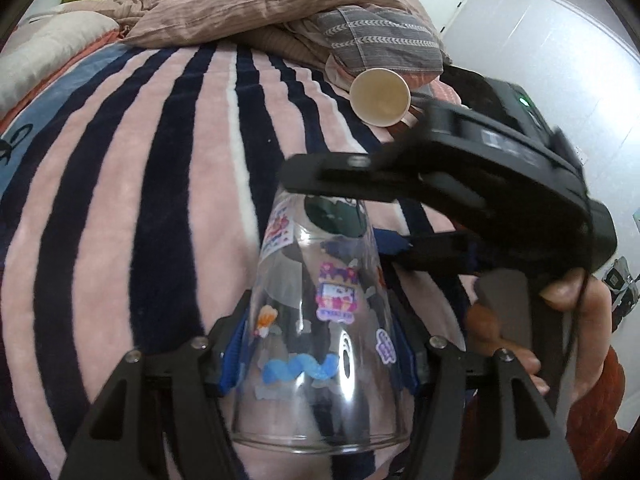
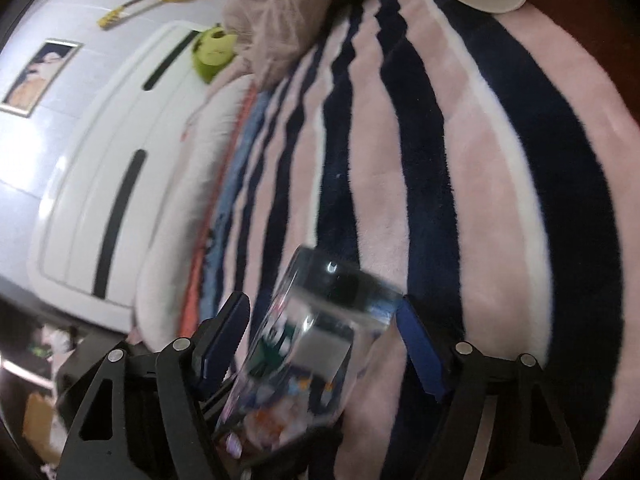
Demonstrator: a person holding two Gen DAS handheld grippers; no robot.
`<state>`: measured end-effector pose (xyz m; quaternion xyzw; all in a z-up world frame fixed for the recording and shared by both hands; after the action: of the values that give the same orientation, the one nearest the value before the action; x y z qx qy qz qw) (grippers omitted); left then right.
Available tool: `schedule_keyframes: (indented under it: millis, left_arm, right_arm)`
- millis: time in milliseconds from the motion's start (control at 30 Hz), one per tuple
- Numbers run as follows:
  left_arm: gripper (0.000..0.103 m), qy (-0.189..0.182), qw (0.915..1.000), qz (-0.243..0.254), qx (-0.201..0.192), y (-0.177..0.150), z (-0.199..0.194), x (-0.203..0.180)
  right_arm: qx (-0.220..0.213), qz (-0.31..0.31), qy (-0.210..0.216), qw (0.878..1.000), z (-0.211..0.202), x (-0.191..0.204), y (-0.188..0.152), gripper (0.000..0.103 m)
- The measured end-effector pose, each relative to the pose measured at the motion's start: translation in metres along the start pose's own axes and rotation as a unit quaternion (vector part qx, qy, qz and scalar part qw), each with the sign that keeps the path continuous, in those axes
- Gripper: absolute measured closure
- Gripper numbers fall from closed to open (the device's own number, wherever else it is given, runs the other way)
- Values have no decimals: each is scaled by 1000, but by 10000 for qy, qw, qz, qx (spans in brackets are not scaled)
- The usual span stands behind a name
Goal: Flip cup upside down
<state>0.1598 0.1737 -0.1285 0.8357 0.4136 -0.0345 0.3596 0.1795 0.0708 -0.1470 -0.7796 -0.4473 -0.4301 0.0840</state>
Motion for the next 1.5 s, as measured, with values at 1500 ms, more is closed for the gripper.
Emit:
schedule_keyframes:
  millis: [1500]
  left_arm:
    - [36, -905, 9908, 1007, -88, 22, 38, -50]
  right_arm:
    - [-2084, -4160, -666, 8826, -121, 75, -66, 48]
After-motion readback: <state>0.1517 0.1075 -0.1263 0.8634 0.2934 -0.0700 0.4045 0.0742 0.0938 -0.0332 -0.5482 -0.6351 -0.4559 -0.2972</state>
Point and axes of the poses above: each gripper's, at about its wrist camera, not at the fingertips, and z roughly the way its jaws point, x to its left, y to its top, the point moved 5 cm from there along z, roughly the way its jaws point, and after that the axes turned 2 degrees about z, right-handed, at the moved point
